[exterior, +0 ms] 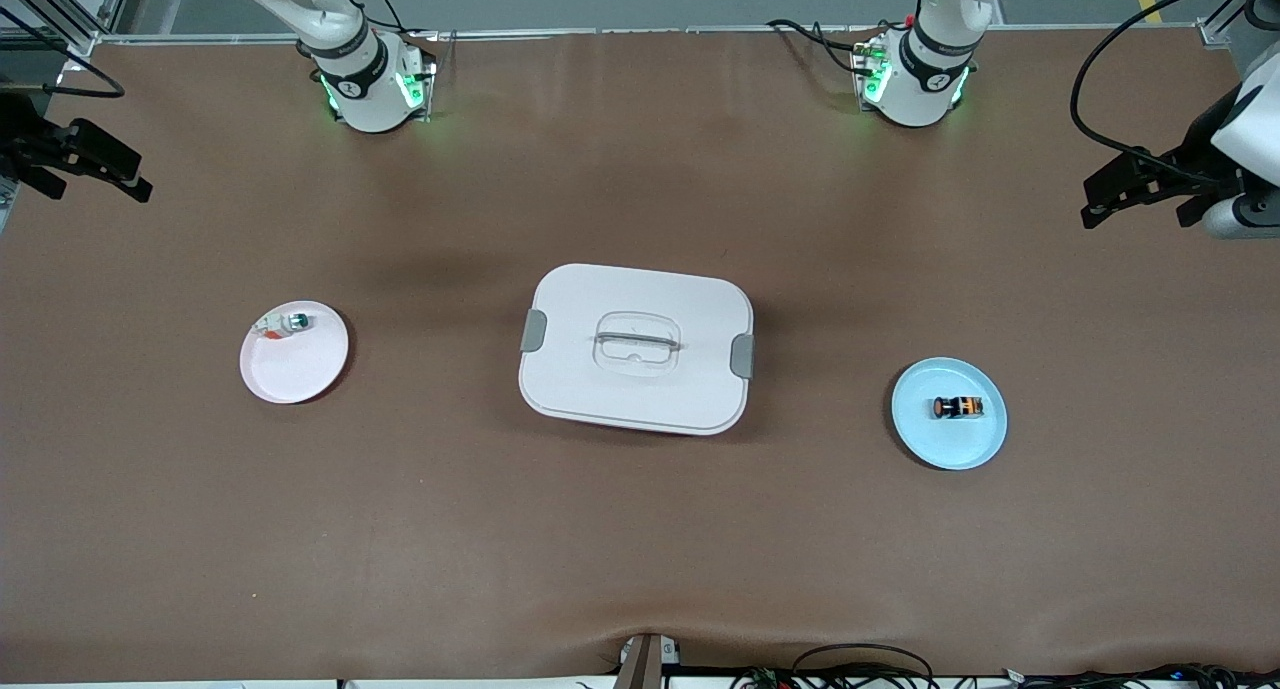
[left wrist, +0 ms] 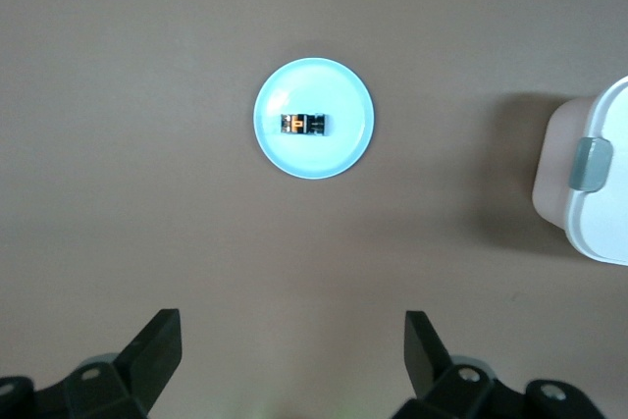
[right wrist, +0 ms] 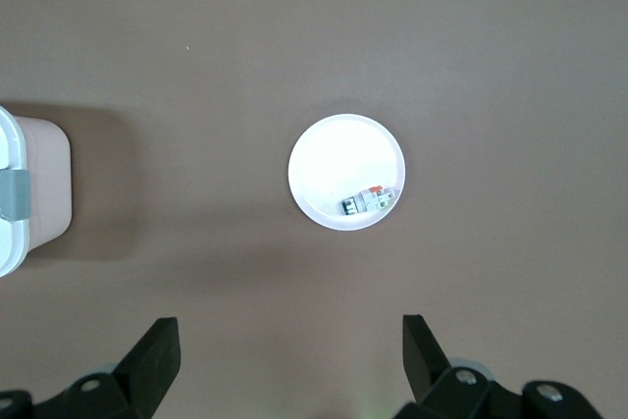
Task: Transfer orange switch to right arm and place
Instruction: 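Move the left gripper down over the orange switch on the blue plate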
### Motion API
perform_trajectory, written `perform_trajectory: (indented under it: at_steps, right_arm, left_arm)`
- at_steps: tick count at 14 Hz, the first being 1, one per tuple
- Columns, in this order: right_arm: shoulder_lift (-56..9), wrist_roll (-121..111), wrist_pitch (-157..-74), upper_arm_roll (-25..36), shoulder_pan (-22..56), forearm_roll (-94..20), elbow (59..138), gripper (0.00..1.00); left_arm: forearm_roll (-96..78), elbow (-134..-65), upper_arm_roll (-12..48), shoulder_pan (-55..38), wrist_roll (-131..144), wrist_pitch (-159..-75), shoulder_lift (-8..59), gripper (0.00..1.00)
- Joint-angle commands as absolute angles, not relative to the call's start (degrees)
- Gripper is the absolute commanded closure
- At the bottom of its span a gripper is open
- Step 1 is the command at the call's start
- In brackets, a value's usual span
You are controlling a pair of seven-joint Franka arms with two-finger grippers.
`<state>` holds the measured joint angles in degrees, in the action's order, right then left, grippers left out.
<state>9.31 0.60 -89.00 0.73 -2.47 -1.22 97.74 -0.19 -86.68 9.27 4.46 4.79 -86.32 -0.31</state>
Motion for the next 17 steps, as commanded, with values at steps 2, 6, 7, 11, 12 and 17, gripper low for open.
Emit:
perform_trajectory:
  at_steps: [2, 6, 7, 11, 12, 17]
  right_arm:
    - [10.1, 0.1, -89.4, -0.3, -3.1, -0.4, 97.7, 0.00]
    - [10.2, 0.1, -89.3, -0.2, -3.1, -0.4, 97.7, 0.00]
    - [10.2, 0.1, -89.3, -0.1, -3.2, -0.4, 97.7, 0.00]
    - [10.1, 0.1, -89.6, 0.0, -3.2, -0.4, 97.8, 0.00]
    - [10.1, 0.1, -89.6, 0.1, -3.3, -0.4, 97.8, 0.00]
    - [10.1, 0.1, -89.6, 0.1, -3.3, -0.4, 97.8, 0.00]
  left_arm:
    - [-1.4, -85.6, 9.3, 4.9, 5.4, -85.2, -0.2, 0.00]
    - [-0.7, -85.5, 8.7, 5.2, 4.7, -85.3, 2.2, 0.00]
    - [-0.6, -85.4, 8.7, 5.2, 4.6, -85.3, 3.5, 0.00]
    - [2.2, -87.6, 8.8, 5.1, 4.5, -91.3, 9.1, 0.00]
    - [2.8, -89.5, 8.8, 4.9, 4.5, -94.5, 10.0, 0.00]
    - [6.2, -101.4, 8.9, 5.7, 4.5, -114.3, 12.9, 0.00]
